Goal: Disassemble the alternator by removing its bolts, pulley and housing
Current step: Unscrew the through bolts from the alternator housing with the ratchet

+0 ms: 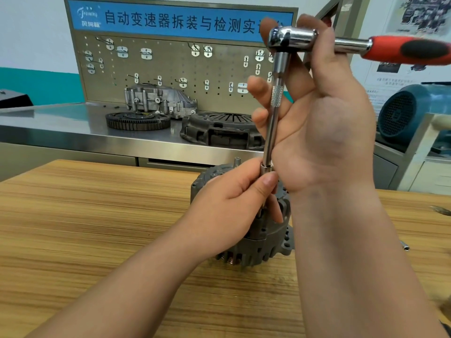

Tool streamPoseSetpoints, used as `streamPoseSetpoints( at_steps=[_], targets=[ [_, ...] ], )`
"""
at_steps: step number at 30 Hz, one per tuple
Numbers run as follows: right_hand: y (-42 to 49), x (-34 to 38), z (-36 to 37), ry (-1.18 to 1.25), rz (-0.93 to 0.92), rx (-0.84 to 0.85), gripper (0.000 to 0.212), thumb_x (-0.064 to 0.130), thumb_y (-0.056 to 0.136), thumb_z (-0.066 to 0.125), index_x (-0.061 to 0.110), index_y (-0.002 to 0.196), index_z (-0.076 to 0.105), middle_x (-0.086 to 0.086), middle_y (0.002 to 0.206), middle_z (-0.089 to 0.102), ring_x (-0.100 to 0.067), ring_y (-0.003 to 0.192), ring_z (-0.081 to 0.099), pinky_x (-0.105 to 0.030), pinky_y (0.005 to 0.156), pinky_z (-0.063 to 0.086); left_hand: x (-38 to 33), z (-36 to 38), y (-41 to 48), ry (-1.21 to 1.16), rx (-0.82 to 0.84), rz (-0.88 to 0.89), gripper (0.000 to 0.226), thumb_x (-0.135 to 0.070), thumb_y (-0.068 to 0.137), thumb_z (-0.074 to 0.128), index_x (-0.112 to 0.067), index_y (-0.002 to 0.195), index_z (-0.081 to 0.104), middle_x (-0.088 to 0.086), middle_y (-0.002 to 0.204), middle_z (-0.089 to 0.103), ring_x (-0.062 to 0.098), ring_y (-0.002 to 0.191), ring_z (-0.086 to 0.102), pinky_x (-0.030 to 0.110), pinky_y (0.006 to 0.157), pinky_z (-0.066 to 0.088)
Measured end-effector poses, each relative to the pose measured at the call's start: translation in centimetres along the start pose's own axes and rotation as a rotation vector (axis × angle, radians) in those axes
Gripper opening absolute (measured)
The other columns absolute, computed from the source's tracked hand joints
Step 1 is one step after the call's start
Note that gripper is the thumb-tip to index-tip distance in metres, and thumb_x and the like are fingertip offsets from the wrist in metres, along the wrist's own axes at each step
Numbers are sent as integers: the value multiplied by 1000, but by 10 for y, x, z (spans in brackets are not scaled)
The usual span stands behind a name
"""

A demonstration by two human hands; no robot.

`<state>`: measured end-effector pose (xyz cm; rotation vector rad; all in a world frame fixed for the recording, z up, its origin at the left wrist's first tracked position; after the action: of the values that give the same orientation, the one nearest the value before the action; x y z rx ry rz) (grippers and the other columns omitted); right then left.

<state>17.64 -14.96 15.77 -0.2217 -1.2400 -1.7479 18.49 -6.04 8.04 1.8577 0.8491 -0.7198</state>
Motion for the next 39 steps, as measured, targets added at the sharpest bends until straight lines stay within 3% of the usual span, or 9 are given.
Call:
streamPoseSetpoints(
  at_steps=[4,7,11,16,19,21,25,32,39],
  targets=[
    [0,1,-2,65,30,14,21,28,105,36,23,97,55,-5,110,64,-16,61,65,-19,48,41,1,0,2,21,-3,-6,26,-45,87,39,-29,94,58,-19,79,70,23,81,63,49,79,54],
    [-2,0,-2,-109,-135,-44,13,19,103,41,18,104,54,-11,110,60,-19,63,66,-22,48,45,2,1,2,73,-9,-2,24,-41,95,42,-26,95,61,-23,73,68,20,69,60,45,69,53],
    [-5,0,1,-380,-369,-74,9,13,102,45,15,106,53,-2,103,61,-22,67,68,-24,50,47,-1,2,3,42,5,-23,36,-45,89,40,-24,107,63,-14,92,73,29,91,66,54,81,53],
    [-3,-1,-1,-145,-168,-72,21,26,106,34,19,105,54,-6,123,62,-20,64,67,-22,46,45,1,0,1,30,8,-7,35,-48,88,37,-24,94,63,-19,75,69,17,75,62,48,75,53],
    [1,1,-4,36,-13,-21,26,33,105,30,22,104,54,1,106,69,-17,62,66,-19,48,43,0,-1,-1,32,30,4,26,-46,90,35,-35,80,56,-23,67,64,6,68,55,40,70,50],
    [2,2,-5,94,36,4,28,35,105,30,23,102,54,5,96,70,-15,60,65,-19,49,42,0,-1,0,20,33,5,24,-44,90,35,-37,80,56,-21,72,65,17,75,59,49,78,51],
    [1,1,-5,68,-5,-17,22,30,105,35,21,104,55,0,104,68,-15,61,65,-20,49,43,-1,0,1,51,28,-11,31,-45,88,37,-24,90,60,-20,71,67,19,78,63,52,79,52],
    [-4,2,0,-415,-375,-85,14,14,102,45,13,111,56,-5,105,61,-19,64,67,-25,52,48,-2,0,1,93,19,-24,33,-43,99,39,-22,105,63,-20,88,72,23,86,65,50,80,53],
    [0,0,-2,-32,-49,-77,19,27,104,39,16,110,53,-5,110,64,-18,60,65,-21,47,44,0,-1,0,18,31,5,29,-44,91,37,-30,84,61,-22,69,64,2,70,55,45,74,50]
  ],
)
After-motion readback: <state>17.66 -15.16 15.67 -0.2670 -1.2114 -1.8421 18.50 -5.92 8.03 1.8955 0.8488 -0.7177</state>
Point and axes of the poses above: each hand's wrist, its own y-axis towards the middle knuckle, its own z-axis out of the palm, x = y × z, the point moved 2 cm from there along y, towards the middle knuckle
